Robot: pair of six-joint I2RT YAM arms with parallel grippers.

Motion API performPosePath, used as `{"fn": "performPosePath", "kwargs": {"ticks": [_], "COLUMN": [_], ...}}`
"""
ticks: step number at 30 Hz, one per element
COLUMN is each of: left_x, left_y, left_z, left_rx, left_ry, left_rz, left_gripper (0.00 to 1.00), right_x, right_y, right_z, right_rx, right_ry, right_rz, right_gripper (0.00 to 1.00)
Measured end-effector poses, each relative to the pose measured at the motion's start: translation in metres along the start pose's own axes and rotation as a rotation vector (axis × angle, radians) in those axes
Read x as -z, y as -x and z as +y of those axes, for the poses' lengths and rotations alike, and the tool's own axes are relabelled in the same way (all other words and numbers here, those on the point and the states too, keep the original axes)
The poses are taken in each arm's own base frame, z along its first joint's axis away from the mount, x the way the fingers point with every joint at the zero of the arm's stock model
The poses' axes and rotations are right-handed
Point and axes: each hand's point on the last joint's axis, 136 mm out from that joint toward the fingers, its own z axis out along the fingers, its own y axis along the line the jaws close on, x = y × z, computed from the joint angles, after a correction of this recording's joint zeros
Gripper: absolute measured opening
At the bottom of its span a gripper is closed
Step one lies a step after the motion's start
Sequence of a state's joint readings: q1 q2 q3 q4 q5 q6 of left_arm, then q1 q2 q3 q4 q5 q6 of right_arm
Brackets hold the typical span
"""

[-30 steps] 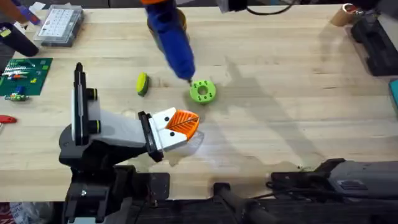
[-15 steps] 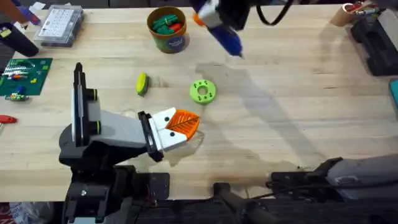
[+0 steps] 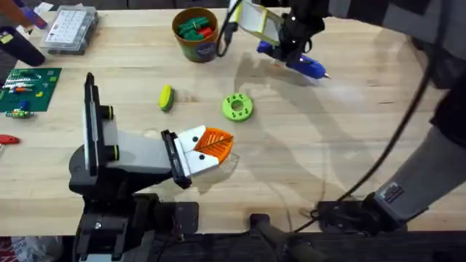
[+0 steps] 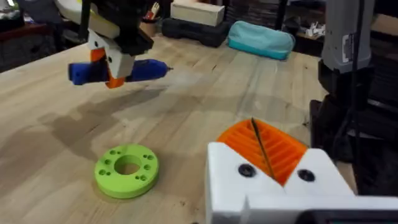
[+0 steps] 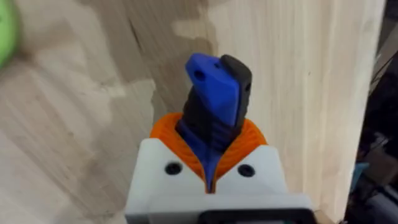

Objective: Pick up the gripper from the table and insert it into the empty holder that is missing its gripper. Then pick up a screw, insert it into the mounting hole, and use the screwdriver to tighten it. Finally, clean up the table by picking up the vegetable and placing it into the bucket.

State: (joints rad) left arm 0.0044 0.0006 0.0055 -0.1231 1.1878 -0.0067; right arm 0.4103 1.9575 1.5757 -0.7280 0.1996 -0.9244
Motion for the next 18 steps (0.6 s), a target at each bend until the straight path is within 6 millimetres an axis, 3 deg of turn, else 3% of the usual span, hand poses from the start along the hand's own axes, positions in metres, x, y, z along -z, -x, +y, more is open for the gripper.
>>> {"fn": "performPosePath", "kwargs": {"ticks": [6, 14, 18], "left_x": [0.0, 0.0, 0.0], "left_y": [0.001, 0.001, 0.001], "left_z": [0.005, 0.007, 0.007], "left_rx": [-0.006, -0.01, -0.01], "left_ry": [0.03, 0.04, 0.041], "left_rz": [-0.003, -0.003, -0.003], "left_gripper": [0.004, 0.004, 0.004], "right_x": [-0.021, -0.021, -0.02], "right_y": [-0.028, -0.029, -0.034], "right_z": [-0.008, -0.009, 0.009], "right_rx": [-0.036, -0.032, -0.022], "right_ry": [0.017, 0.018, 0.098], "right_rz": [0.064, 0.065, 0.075], "right_gripper": [0.021, 0.021, 0.021]}}
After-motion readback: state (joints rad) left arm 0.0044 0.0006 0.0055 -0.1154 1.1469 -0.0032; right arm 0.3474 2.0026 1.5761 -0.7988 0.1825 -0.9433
